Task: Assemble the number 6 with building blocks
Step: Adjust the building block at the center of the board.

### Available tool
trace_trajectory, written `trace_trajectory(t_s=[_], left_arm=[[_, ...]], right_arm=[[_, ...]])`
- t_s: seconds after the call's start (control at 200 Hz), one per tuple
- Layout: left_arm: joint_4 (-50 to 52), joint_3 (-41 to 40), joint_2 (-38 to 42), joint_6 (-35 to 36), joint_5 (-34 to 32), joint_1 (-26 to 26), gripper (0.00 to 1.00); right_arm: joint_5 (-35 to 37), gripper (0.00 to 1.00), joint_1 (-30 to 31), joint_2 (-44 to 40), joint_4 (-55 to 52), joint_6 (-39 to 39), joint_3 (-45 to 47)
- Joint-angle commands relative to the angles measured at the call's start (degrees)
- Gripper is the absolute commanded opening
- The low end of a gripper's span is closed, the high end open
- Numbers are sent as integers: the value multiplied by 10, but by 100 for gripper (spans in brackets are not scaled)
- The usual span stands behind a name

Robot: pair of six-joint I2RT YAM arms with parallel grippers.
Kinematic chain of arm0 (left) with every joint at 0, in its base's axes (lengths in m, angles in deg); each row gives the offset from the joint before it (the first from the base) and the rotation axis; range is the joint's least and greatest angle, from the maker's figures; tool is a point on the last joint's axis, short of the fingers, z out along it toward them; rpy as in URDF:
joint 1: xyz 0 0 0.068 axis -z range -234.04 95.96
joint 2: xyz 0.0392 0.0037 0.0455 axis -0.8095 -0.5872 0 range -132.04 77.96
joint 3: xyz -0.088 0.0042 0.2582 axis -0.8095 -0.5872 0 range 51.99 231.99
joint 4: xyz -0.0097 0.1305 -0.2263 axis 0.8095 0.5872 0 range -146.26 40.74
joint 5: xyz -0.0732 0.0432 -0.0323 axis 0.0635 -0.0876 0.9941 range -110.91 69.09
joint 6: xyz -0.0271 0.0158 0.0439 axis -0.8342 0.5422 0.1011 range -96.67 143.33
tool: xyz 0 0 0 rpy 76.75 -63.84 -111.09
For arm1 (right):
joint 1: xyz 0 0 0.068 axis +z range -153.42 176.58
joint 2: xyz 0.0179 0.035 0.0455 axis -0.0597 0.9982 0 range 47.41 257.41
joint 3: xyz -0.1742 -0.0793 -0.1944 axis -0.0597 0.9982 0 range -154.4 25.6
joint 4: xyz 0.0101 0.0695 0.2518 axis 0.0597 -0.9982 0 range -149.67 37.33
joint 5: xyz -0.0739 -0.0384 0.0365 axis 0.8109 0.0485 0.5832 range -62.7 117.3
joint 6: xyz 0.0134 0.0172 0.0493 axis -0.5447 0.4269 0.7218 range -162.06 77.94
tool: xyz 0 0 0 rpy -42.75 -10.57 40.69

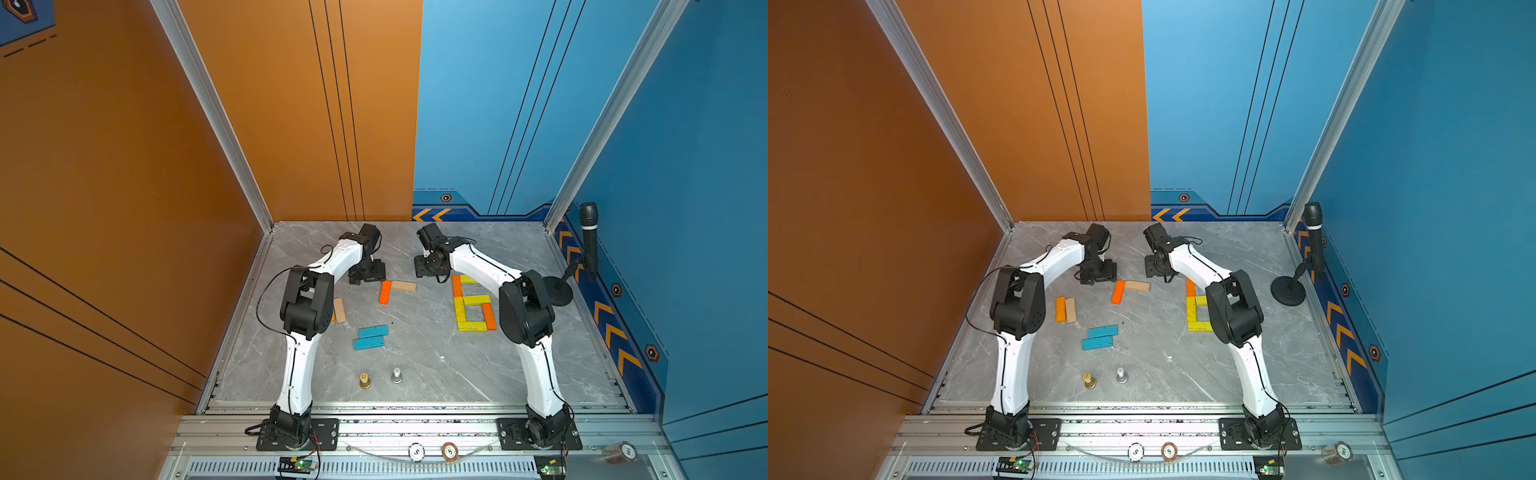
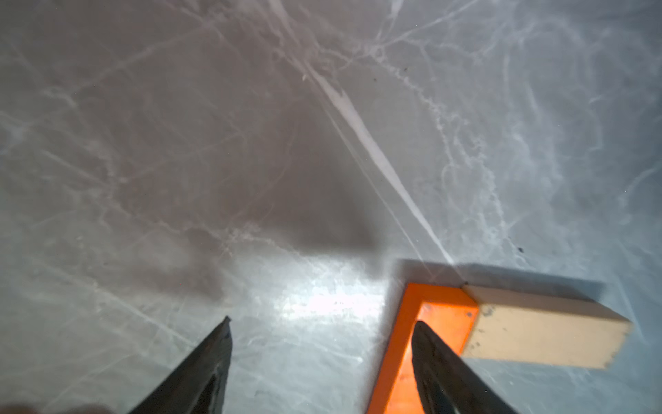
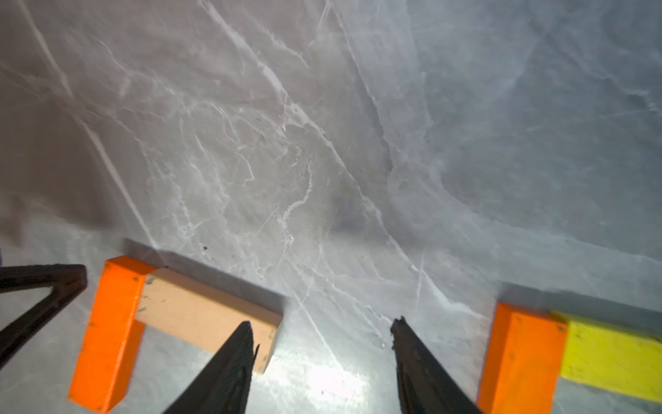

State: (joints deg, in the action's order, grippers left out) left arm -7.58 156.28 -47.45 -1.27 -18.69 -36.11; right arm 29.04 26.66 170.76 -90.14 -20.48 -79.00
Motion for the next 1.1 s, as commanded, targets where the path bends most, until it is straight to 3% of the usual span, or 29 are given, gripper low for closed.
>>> trace_trajectory(t_s=[0.0, 0.18, 0.33, 0.741, 1.096], left_arm=[[15, -21, 98, -21, 11, -16, 82], [15, -122, 216, -38, 9, -45, 84], [15, -200, 260, -27, 10, -45, 84], [-7, -287, 291, -17, 23, -34, 85], [-23, -293, 263, 2, 27, -30, 85]], right_arm=[[16, 62, 14, -78, -16, 40, 45], [41, 62, 63, -134, -17, 54, 108], [46, 62, 83, -149, -17, 69, 141], [42, 61, 97, -75, -55, 81, 97], [32, 61, 119, -22, -57, 69, 56]])
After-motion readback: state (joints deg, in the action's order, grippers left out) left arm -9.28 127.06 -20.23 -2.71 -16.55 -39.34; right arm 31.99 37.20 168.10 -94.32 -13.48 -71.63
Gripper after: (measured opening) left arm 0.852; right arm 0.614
